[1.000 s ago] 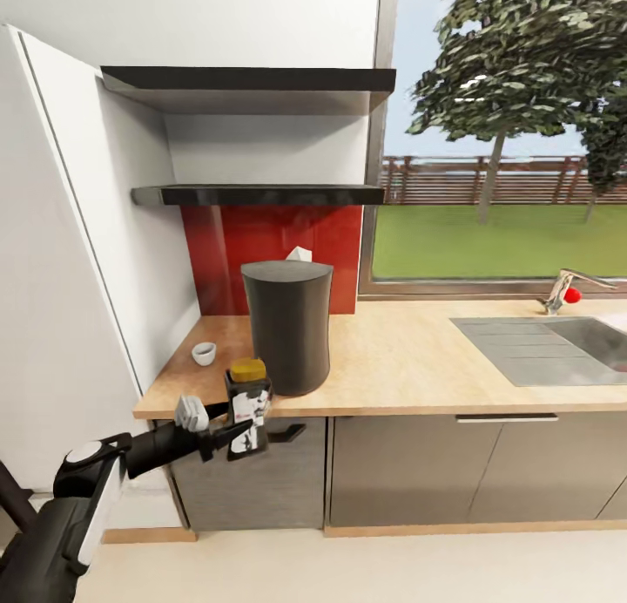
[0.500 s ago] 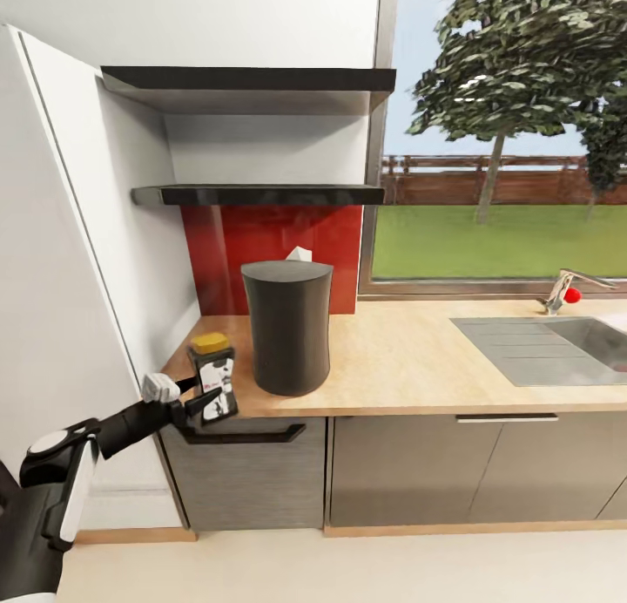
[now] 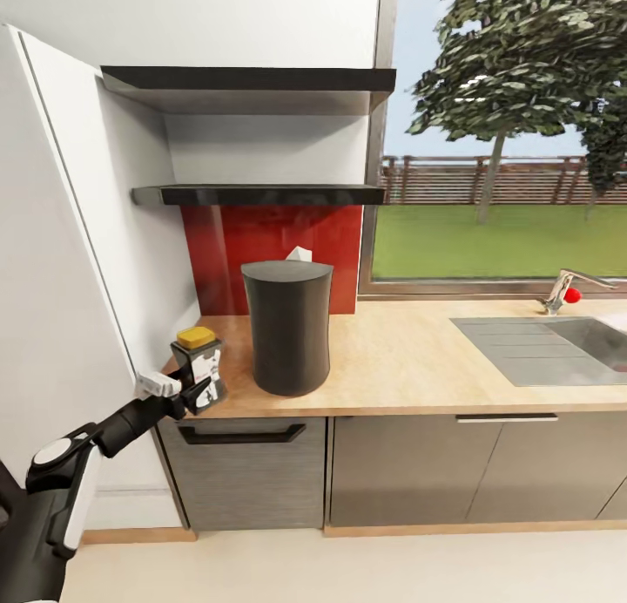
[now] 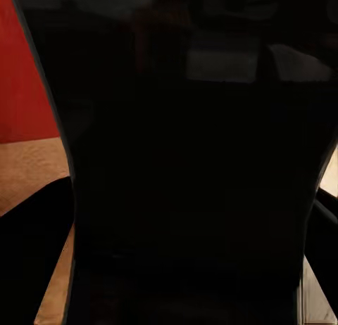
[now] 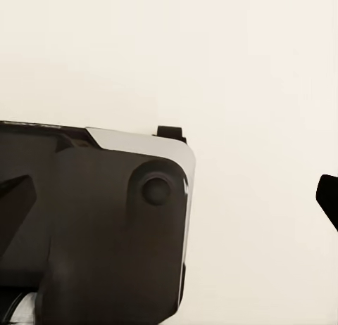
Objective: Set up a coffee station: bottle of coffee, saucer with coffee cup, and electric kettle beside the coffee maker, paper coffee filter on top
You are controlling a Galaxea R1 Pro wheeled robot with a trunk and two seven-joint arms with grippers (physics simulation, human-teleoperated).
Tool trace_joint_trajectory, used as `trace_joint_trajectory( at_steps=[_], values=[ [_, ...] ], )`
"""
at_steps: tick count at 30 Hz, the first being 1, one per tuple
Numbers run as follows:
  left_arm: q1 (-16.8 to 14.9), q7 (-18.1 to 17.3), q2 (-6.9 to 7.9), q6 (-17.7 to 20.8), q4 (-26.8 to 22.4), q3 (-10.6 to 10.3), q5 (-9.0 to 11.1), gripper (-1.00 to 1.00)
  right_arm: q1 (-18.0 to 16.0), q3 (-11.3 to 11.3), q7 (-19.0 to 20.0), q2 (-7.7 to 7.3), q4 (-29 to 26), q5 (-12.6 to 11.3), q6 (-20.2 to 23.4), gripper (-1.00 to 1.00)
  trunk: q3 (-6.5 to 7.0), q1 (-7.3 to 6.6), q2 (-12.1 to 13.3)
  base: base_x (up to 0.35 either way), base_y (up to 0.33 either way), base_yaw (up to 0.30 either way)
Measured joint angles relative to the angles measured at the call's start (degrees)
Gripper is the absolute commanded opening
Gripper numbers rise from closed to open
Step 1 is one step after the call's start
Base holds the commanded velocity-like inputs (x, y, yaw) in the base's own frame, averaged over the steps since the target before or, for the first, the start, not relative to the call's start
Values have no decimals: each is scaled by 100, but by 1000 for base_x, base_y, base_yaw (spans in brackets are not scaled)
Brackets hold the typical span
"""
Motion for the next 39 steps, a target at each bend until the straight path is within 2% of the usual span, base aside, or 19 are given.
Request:
trace_joint_trajectory(
  at_steps=[2,6,14,24,32,39],
  values=[
    [85,107,3,-311,146,4,4,-100,32,0,0,5,-2,0,3,100,0,-1,0,94,0,0],
    [115,218,2,-484,216,1,17,-100,41,0,0,12,-7,0,4,100,0,-3,-1,246,0,0],
    [144,265,18,-517,228,28,24,-100,43,0,0,15,-13,-4,5,100,0,-3,-1,326,43,0],
    [136,282,18,-441,203,31,21,-100,42,-1,0,18,-19,-9,6,100,5,-2,-1,253,219,-51],
    [134,284,2,-492,177,-19,20,-100,41,-3,0,21,-18,-8,3,100,29,0,-3,44,30,-230],
    [134,288,48,-469,165,68,17,-100,41,0,0,27,-18,-9,5,100,45,-1,-5,89,59,-134]
  ],
)
